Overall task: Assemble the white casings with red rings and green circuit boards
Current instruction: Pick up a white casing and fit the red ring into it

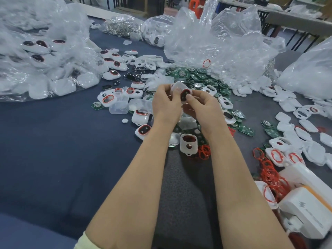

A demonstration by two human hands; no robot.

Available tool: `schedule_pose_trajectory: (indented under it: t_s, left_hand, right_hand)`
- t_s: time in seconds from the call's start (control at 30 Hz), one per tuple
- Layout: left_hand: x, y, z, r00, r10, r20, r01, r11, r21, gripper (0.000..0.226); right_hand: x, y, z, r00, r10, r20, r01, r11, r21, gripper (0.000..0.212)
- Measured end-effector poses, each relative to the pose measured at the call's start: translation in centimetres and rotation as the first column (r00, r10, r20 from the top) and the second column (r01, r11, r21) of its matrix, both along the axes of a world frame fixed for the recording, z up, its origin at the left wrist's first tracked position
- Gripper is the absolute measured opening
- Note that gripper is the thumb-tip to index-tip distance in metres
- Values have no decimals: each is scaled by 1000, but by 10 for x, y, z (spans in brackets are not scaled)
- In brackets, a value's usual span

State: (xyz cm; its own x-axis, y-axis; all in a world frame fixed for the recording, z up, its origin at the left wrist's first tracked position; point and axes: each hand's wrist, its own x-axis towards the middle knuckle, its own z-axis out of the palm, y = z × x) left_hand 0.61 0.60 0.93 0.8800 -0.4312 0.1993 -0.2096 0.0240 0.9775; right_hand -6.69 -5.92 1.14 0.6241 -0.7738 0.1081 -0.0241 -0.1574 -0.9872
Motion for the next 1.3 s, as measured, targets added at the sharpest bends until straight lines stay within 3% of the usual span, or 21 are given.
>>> schedule_pose_trajectory:
  t_s: [0.23, 0.4, 0.53, 0.63, 0.73, 0.8, 0.9, 0.97, 1.07, 1.2, 1.3]
  left_hand:
    - [27, 16, 13, 991, 132, -31, -132, 991, 18, 22]
    - [83, 59, 31, 929, 308, -203, -328, 942, -70, 26]
    - [139, 102, 47, 858, 414, -304, -470, 872, -137, 22]
    - [170, 124, 55, 785, 477, -396, -568, 810, -150, 41]
    - [184, 131, 53, 788, 468, -400, -566, 806, -173, 40]
    - [185, 127, 48, 794, 460, -396, -560, 808, -184, 35]
    - [180, 106, 43, 810, 444, -384, -534, 829, -168, 26]
    - [171, 87, 40, 836, 382, -394, -473, 865, -166, 19]
    - [151, 55, 36, 884, 255, -393, -329, 935, -134, 18]
    - [140, 25, 33, 888, 167, -429, -241, 962, -125, 22]
    - [153, 15, 30, 873, 186, -450, -261, 959, -112, 23]
  right_hand:
    - [42, 20, 13, 999, 51, -4, -51, 998, 39, 12]
    - [124, 63, 32, 988, 155, -20, -154, 986, 60, 16]
    - [208, 109, 48, 975, 220, -36, -217, 973, 75, 27]
    - [255, 138, 61, 960, 272, -65, -264, 959, 107, 44]
    - [274, 148, 57, 936, 349, -41, -333, 920, 208, 57]
    - [268, 139, 48, 949, 316, 11, -311, 925, 217, 55]
    - [237, 102, 35, 975, 198, 100, -214, 958, 190, 31]
    - [209, 66, 28, 996, 85, 19, -86, 991, 99, 21]
    - [175, 16, 26, 977, -95, -189, 60, 981, -185, 30]
    - [185, 3, 24, 906, -121, -406, -58, 914, -401, 37]
    - [223, 5, 17, 852, -92, -515, -191, 861, -471, 21]
